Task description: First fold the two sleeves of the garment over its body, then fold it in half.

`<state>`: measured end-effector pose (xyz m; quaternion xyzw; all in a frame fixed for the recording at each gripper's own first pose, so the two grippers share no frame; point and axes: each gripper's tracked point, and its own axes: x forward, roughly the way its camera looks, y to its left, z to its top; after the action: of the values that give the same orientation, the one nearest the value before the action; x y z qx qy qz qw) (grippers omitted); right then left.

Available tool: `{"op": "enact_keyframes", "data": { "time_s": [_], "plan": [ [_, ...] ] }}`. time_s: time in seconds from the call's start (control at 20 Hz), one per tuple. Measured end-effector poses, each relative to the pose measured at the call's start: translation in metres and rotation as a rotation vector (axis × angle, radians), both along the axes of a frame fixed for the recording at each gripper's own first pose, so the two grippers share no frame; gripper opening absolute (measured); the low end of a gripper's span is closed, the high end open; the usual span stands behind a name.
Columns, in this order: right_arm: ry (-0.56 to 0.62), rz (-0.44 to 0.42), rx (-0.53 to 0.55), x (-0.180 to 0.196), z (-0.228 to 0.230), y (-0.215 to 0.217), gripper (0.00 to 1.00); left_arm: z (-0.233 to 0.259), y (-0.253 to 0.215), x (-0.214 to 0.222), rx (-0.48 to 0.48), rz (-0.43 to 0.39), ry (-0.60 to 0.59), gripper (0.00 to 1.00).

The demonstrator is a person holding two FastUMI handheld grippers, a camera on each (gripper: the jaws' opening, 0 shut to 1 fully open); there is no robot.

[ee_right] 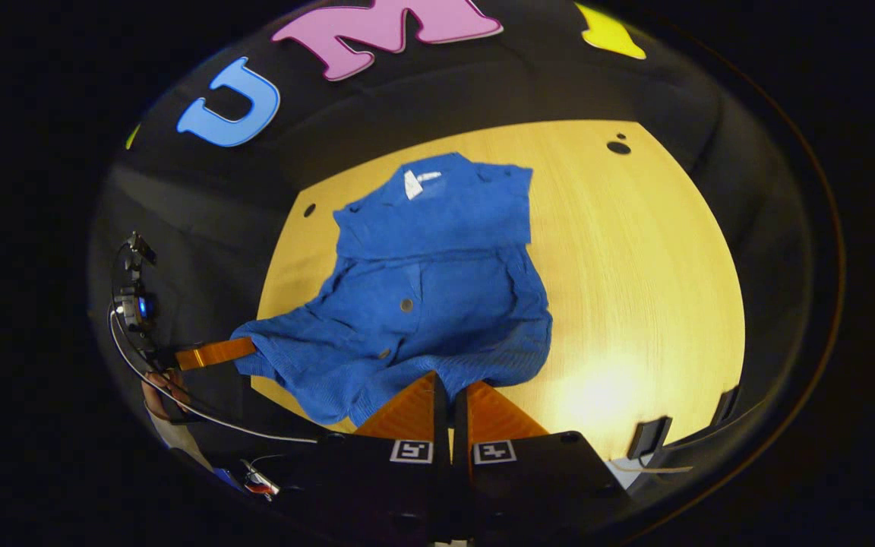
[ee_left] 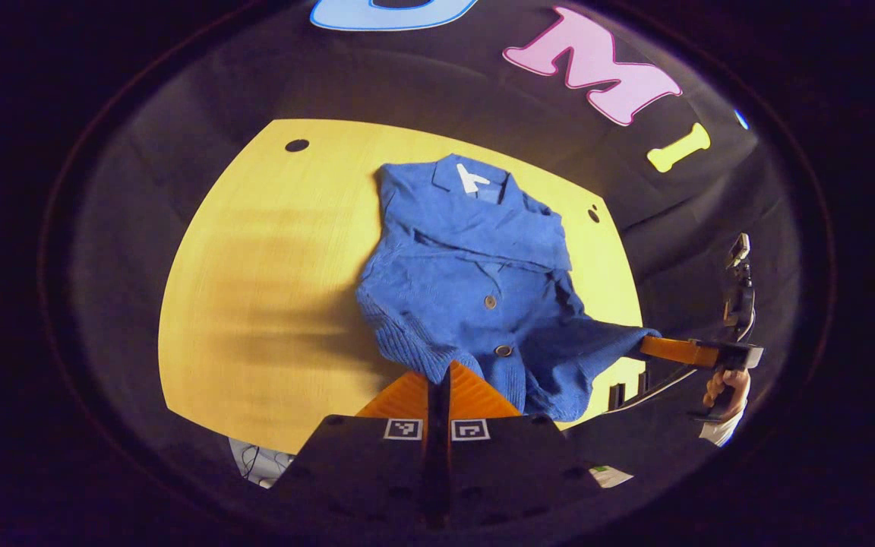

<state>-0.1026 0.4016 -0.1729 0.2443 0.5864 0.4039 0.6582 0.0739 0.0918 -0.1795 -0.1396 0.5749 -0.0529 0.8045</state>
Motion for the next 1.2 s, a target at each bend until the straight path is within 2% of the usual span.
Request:
{"op": "enact_keyframes", "data": {
  "time_s": [0.15,0.35,0.55,0.7,0.85,0.95,1.05,1.1,1.15,1.2],
  "plan": [
    [-0.07,-0.056,0.033,0.063,0.016,0.022,0.05,0.012,0.008,0.056,0.021,0.008,-0.042,0.0],
    [-0.152,-0.131,0.019,0.159,0.001,0.059,0.05,0.01,0.031,0.132,0.072,0.047,-0.038,0.0],
    [-0.172,-0.169,-0.021,0.24,-0.042,0.107,0.05,-0.016,0.064,0.209,0.123,0.109,0.002,0.0],
    [-0.208,-0.172,-0.067,0.294,-0.083,0.145,0.04,-0.049,0.076,0.264,0.119,0.151,0.029,0.0],
    [-0.197,-0.153,-0.105,0.318,-0.129,0.179,0.04,-0.097,0.093,0.298,0.153,0.188,0.074,0.0],
    [-0.172,-0.094,-0.131,0.308,-0.163,0.197,0.04,-0.132,0.107,0.307,0.201,0.229,0.146,0.0],
    [-0.19,-0.039,-0.145,0.3,-0.188,0.207,0.05,-0.153,0.101,0.31,0.174,0.264,0.161,0.02],
    [-0.204,-0.024,-0.143,0.299,-0.195,0.208,0.05,-0.152,0.104,0.311,0.179,0.278,0.158,0.1],
    [-0.199,-0.017,-0.132,0.299,-0.201,0.211,0.06,-0.154,0.108,0.311,0.202,0.296,0.144,0.42],
    [-0.185,-0.02,-0.116,0.298,-0.204,0.215,0.12,-0.154,0.113,0.315,0.212,0.304,0.121,0.75]
  ]
}}
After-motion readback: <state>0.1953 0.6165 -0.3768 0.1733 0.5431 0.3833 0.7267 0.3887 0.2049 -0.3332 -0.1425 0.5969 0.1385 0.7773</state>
